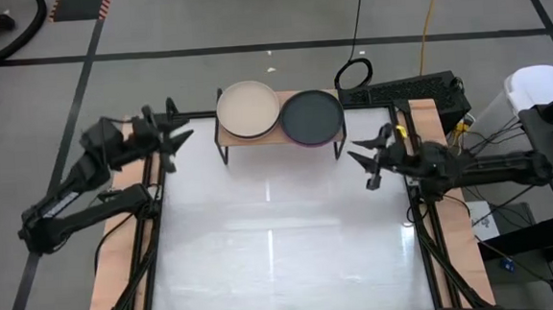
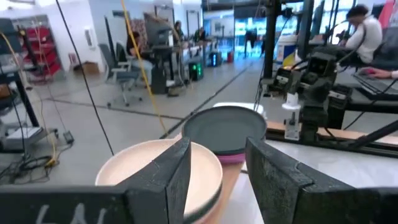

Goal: Place and stack plates onto a shelf
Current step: Return to Home Position

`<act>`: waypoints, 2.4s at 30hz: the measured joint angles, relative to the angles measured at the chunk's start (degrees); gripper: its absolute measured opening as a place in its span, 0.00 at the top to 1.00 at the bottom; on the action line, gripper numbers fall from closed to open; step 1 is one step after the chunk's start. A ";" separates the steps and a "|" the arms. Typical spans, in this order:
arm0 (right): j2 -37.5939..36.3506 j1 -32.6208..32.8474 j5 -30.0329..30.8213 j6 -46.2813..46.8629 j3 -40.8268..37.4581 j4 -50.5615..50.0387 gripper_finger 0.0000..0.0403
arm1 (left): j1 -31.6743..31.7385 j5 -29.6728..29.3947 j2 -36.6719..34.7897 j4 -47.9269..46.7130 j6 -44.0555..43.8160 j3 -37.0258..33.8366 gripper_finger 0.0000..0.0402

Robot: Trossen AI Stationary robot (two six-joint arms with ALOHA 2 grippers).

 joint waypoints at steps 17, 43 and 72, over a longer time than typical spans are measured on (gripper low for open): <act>-20.66 0.11 -0.29 3.67 -6.09 -18.61 0.82 | -0.01 -0.08 -25.64 5.26 -4.66 -25.36 0.61; -26.09 0.13 -4.42 10.15 -14.80 -19.44 1.00 | -0.01 1.96 -26.89 17.07 -8.57 -41.01 0.60; -26.04 0.13 -4.52 10.16 -15.00 -19.37 1.00 | -0.01 1.91 -26.87 17.20 -8.70 -41.01 0.60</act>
